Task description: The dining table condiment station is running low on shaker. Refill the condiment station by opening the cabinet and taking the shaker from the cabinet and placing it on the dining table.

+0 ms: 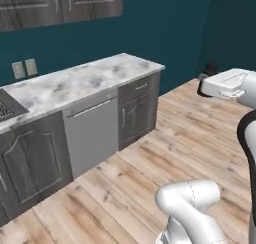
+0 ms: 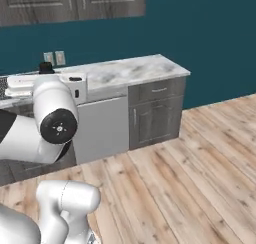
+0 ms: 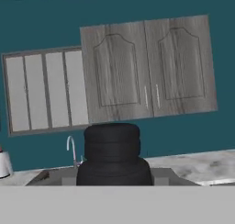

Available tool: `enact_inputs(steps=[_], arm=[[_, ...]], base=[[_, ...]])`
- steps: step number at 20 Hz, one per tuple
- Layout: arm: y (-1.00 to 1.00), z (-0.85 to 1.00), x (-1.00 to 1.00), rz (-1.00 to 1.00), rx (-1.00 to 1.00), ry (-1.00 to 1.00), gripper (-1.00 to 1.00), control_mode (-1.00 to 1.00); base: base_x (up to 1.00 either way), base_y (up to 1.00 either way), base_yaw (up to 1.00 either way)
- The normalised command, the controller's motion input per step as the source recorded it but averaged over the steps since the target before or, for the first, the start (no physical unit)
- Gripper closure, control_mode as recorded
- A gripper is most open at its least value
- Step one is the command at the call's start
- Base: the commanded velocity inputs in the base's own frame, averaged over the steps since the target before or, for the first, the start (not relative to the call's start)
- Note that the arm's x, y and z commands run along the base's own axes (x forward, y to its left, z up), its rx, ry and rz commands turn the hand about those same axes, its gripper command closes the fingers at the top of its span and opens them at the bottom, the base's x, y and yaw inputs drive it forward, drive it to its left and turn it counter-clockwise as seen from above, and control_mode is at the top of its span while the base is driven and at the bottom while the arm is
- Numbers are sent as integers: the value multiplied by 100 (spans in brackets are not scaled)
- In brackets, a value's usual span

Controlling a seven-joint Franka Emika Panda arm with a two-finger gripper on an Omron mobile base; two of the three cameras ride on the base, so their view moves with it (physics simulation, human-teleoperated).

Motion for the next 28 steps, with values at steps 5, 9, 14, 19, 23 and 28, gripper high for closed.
enact_inputs(steps=[5,9,14,19,23,28], arm=[[0,0,0,0,0,0,100,100],[0,0,0,0,0,0,100,100],[0,0,0,0,0,0,100,100],[0,0,0,0,0,0,100,100],[0,0,0,0,0,0,100,100],[0,0,0,0,0,0,100,100]], base=[[58,6,-81],[54,10,-83],[60,10,-79],[70,9,-74],[80,14,-71],[46,10,-72]])
